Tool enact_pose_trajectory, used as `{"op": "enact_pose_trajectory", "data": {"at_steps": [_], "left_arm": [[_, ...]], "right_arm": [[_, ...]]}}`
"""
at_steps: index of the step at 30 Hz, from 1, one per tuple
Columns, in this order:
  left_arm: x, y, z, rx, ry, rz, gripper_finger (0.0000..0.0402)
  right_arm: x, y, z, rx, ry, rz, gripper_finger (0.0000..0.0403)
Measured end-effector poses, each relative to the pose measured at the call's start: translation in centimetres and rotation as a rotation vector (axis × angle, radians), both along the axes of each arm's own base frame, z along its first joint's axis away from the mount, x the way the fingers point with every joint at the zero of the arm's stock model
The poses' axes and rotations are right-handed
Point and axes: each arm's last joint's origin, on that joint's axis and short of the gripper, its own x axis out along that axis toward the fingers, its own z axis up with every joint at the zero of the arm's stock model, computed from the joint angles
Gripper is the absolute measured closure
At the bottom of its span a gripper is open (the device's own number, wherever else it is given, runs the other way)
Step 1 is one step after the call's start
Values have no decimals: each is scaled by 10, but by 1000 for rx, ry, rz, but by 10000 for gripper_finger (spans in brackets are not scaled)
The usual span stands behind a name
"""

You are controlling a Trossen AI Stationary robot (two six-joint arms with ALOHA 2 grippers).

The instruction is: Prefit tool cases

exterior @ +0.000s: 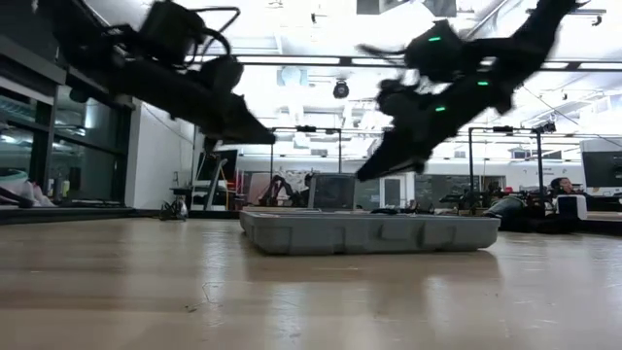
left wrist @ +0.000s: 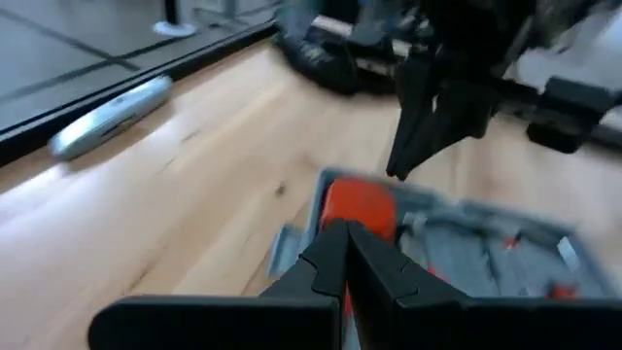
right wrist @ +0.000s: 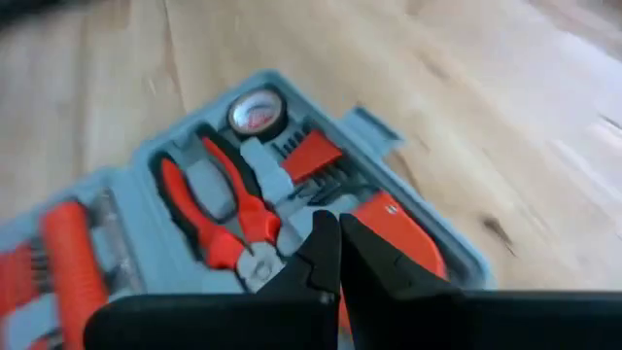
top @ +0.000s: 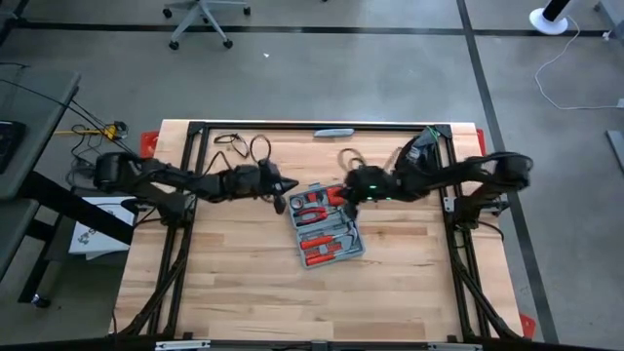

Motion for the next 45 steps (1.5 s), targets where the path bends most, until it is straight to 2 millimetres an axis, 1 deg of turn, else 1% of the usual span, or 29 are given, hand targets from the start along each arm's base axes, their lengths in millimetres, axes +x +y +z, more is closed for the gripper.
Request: {"op": "enact_pose_trajectory", "data": {"at_steps": [3, 7, 11, 15, 19, 23, 30, 37, 45], "left_arm": [[10, 30, 1, -92, -26, -55, 401], [25, 71, -10, -261, 38, -122, 384], [45, 98, -20, -329, 154, -208, 347], [63, 114, -29, -343, 305, -221, 306], [74, 119, -35, -355, 421, -260, 274], [78, 120, -38, -343, 459, -287, 259], [79, 116, -39, -355, 466, -303, 264], [84, 107, -46, -376, 475, -349, 270], [86, 103, -46, -386, 462, -392, 270]], "right_arm": [[-28, 5, 0, 42, -61, -31, 403], [-51, 14, 1, 60, -111, -37, 403], [-63, 20, -1, 52, -108, -31, 403], [-65, 23, -3, 49, -78, -16, 403], [-65, 24, -4, 48, -70, -13, 403], [-65, 24, -4, 40, -67, -9, 403], [-65, 24, -4, 25, -65, -2, 403], [-65, 24, -4, 26, -64, -2, 403], [-66, 24, -6, 28, -45, -3, 403]]}}
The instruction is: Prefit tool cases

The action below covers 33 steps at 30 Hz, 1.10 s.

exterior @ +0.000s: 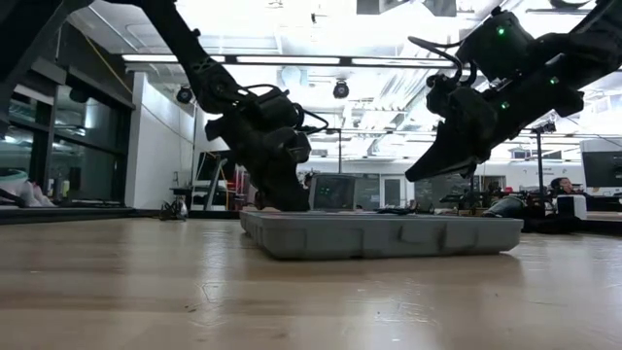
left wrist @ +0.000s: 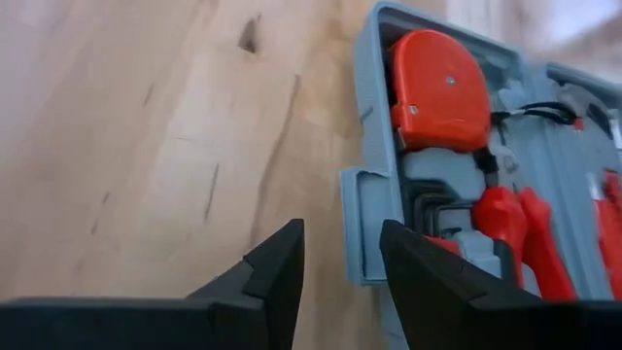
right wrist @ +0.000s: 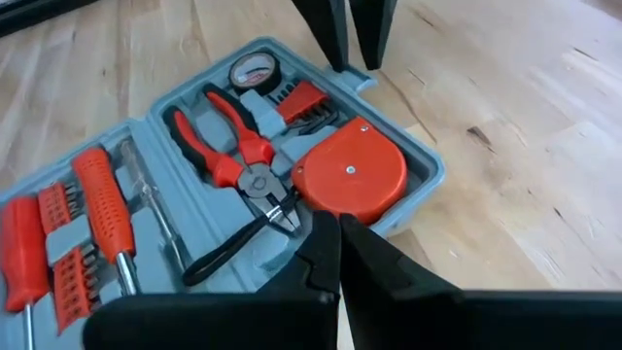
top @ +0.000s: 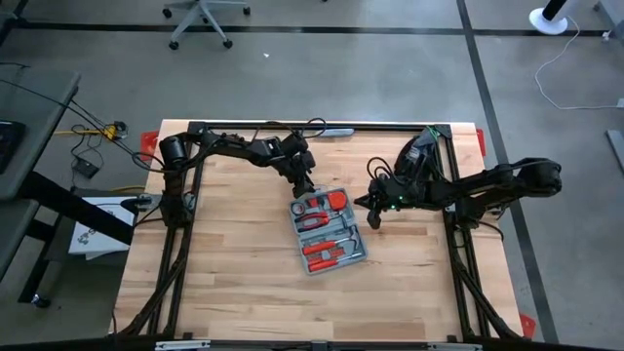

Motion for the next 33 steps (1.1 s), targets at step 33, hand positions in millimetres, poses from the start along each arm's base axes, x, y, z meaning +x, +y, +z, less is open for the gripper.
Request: {"op": "enact_pose_trajectory", "data": {"at_steps": [33], "left_arm": [[2, -7, 2, -143, -51, -77, 384]], "right_arm": [[-1, 0, -2, -4, 26, -8, 403]]}}
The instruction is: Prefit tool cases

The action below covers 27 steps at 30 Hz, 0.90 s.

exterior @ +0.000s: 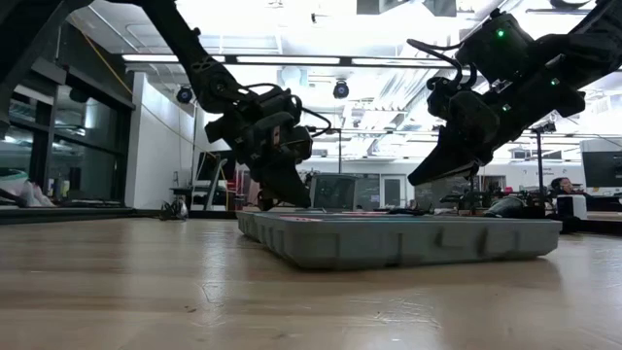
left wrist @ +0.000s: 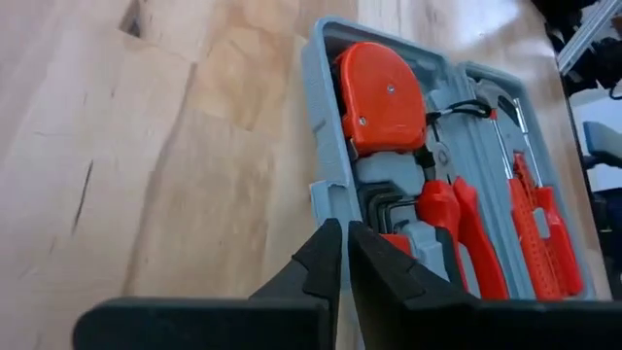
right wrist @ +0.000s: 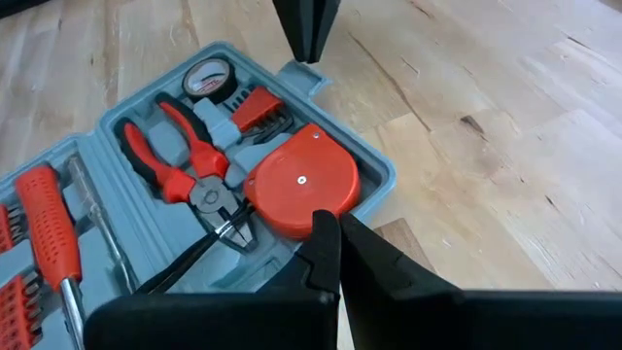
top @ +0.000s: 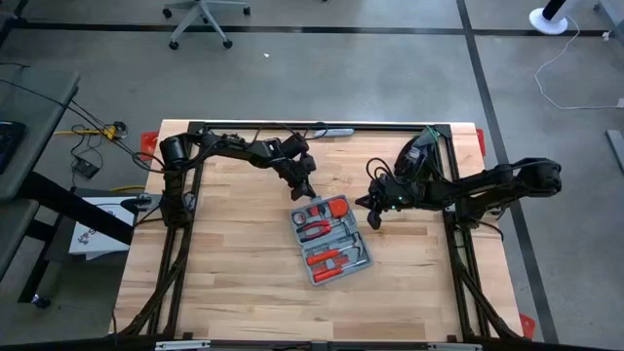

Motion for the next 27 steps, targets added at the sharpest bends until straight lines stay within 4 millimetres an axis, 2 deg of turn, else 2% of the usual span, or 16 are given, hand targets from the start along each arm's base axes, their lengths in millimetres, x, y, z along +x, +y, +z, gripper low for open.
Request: {"op": "enact_pose_trajectory", "data": {"at_steps": [7, 14, 19, 22, 27], "left_arm": [[-1, 3, 0, -4, 10, 26, 363], [-2, 13, -1, -31, 1, 85, 283], [3, 7, -20, -169, 6, 32, 236], [6, 7, -25, -228, -17, 3, 221], [6, 8, -23, -241, -32, -9, 217]], "right_arm": [[0, 0, -1, 1, 8, 0, 403], [0, 0, -1, 1, 8, 0, 403], [0, 0, -1, 1, 8, 0, 403], [0, 0, -1, 1, 9, 0, 403], [-1, 0, -1, 1, 14, -1, 403]]}}
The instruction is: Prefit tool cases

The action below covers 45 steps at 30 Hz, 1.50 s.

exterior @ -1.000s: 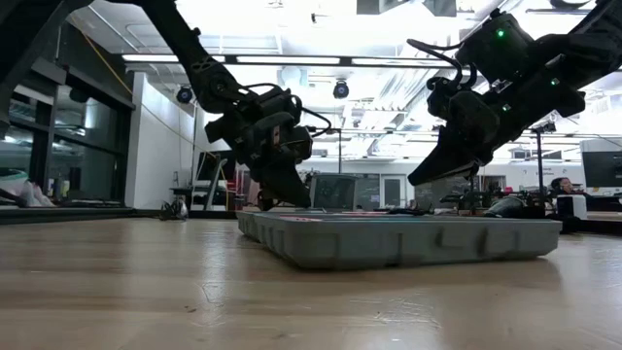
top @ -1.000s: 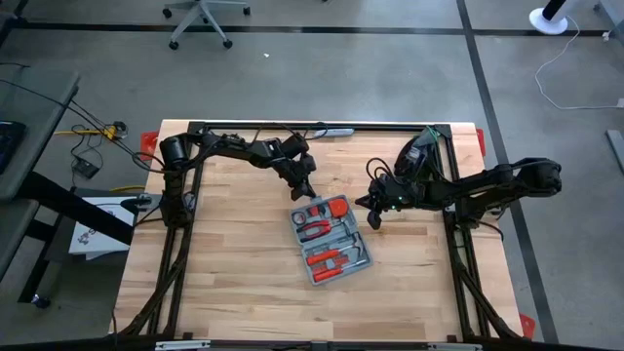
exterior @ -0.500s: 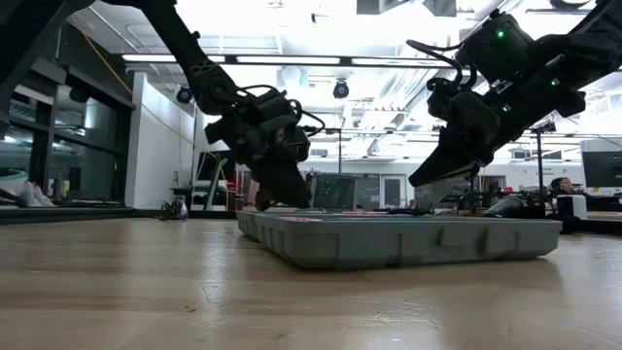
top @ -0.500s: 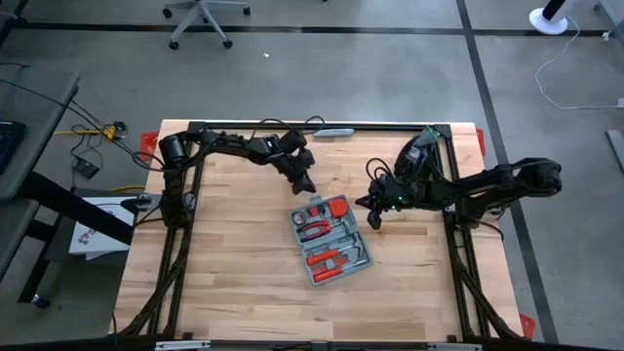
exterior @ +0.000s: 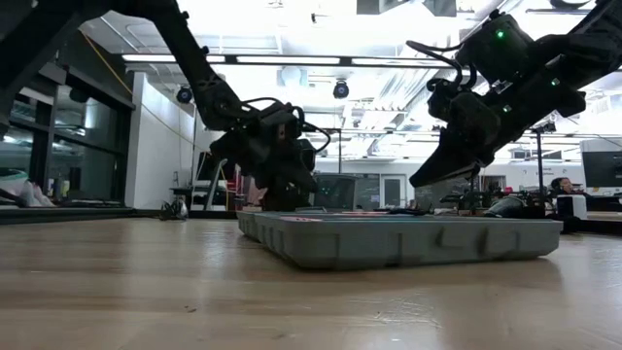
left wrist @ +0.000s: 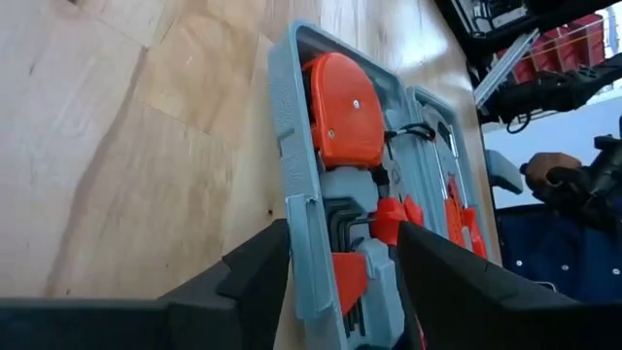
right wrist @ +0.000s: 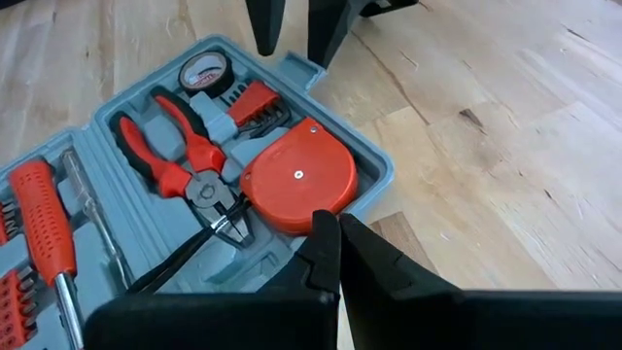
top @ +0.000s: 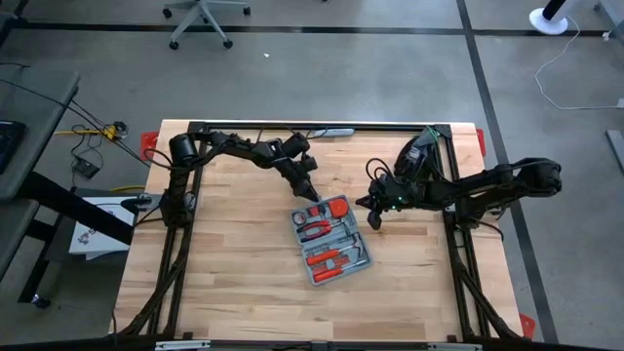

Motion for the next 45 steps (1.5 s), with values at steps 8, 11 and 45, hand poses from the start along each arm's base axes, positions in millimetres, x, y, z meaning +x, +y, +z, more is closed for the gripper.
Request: {"op": "enact_pose_trajectory", "data": {"at_steps": [8, 11, 45], "left_arm": [[-1, -2, -2, 26, 30, 5, 260], [0, -5, -2, 46, 36, 4, 283], [-25, 12, 46, 334, 67, 86, 392]], "right_arm": [[0, 0, 0, 0, 4, 0, 403], [0, 0, 0, 1, 4, 0, 403], [6, 18, -2, 43, -36, 17, 403]]}}
